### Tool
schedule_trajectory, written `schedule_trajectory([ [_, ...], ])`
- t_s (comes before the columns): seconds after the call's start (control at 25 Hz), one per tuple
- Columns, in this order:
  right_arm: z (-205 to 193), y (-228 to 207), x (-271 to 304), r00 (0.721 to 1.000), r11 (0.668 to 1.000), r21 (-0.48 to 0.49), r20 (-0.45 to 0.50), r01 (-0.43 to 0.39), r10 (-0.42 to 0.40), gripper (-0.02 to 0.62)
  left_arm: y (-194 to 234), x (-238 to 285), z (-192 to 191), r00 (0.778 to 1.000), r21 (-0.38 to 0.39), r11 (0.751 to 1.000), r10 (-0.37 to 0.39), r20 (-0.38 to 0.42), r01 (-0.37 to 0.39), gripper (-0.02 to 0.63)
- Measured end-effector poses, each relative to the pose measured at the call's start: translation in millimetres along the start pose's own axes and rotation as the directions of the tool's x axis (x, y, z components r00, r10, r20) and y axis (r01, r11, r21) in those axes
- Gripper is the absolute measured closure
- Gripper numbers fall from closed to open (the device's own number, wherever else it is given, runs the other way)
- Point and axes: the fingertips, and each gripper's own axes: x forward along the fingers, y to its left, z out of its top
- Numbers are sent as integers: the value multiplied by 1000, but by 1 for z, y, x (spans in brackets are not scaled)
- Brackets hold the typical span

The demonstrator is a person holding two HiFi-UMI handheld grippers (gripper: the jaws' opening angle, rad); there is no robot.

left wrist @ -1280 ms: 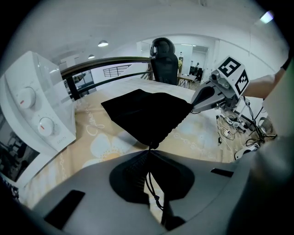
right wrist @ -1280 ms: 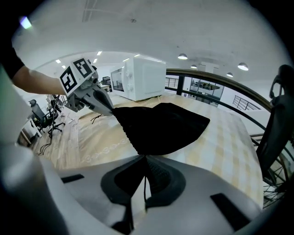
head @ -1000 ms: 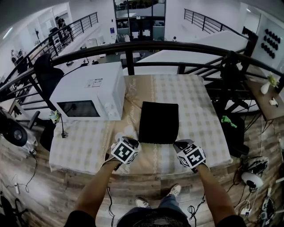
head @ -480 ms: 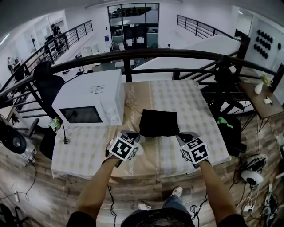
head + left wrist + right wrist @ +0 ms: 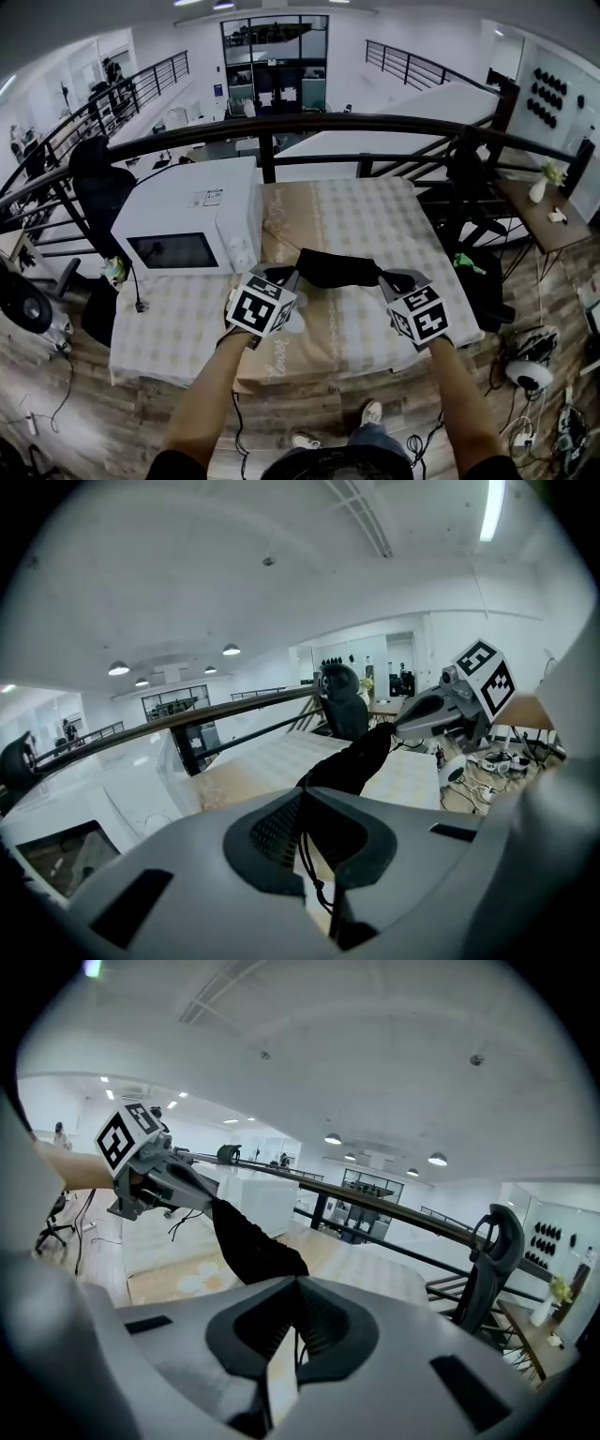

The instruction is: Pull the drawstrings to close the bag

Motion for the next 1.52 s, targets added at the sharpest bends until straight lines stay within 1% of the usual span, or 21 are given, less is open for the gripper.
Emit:
schedule_trajectory([
  [0.28,28,-14,-14,997,1000,0,75,22,-22,575,1,-15,30,997,-10,999,44,70,-43,580],
  [0.4,39,-22,-21,993,1000,6,114,17,-17,574,-1,-21,43,993,-20,997,72,89,-71,580],
  [0.56,52,-32,-30,988,1000,-16,157,4,-1,574,-3,-27,61,985,-28,992,123,119,-121,580],
  [0.76,68,-44,-41,979,999,-49,204,-13,23,574,-4,-36,85,968,-64,981,189,163,-181,580],
  [1.04,96,-62,-57,959,996,-84,279,-27,50,574,-5,-47,114,937,-119,959,278,210,-258,580],
  [1.2,106,-70,-65,947,996,-84,317,-35,60,574,-8,-52,125,922,-148,948,310,231,-282,580],
  [1.36,112,-77,-72,933,997,-71,357,-26,49,574,-12,-60,137,903,-167,938,340,263,-304,580],
  [1.52,114,-81,-75,924,997,-75,383,15,15,575,-13,-64,139,888,-184,926,370,272,-329,580],
])
